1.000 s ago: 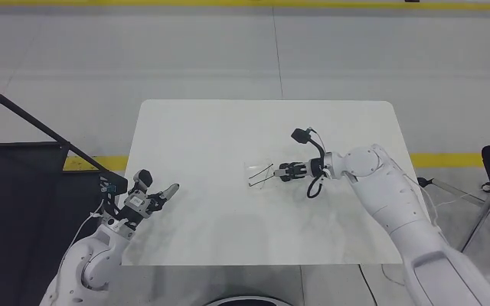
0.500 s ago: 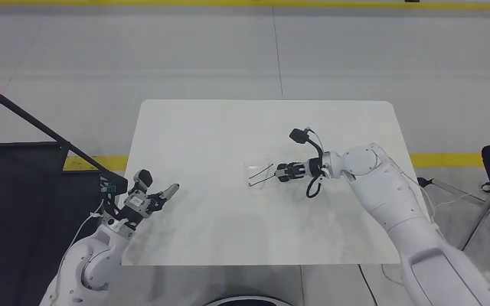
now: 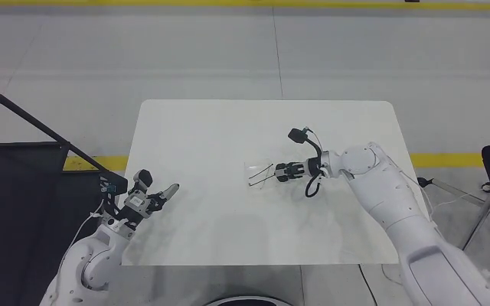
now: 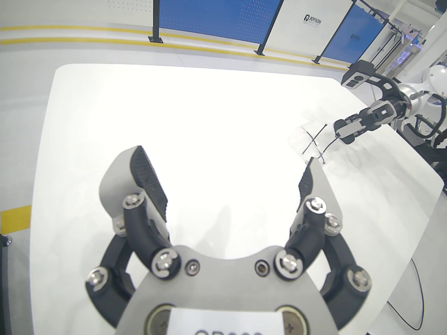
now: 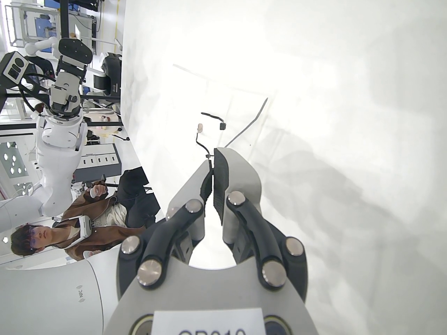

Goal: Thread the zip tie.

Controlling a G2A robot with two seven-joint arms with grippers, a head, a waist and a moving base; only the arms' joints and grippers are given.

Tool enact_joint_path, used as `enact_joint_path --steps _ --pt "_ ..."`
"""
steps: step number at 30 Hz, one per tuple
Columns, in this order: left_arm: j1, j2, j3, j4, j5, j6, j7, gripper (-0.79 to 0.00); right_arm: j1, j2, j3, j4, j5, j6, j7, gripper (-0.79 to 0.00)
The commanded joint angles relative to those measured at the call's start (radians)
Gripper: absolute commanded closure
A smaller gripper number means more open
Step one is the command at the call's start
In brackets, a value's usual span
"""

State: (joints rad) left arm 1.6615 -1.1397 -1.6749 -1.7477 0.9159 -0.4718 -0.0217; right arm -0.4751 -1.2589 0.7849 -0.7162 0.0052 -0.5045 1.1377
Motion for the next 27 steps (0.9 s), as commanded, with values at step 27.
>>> enact_joint_path --steps 27 --pt "-0.060 0.027 -0.045 -0.037 -0.049 -0.249 -0.142 -0.785 -0.161 0.136 0.154 -0.445 0.046 -0.067 0.111 0.000"
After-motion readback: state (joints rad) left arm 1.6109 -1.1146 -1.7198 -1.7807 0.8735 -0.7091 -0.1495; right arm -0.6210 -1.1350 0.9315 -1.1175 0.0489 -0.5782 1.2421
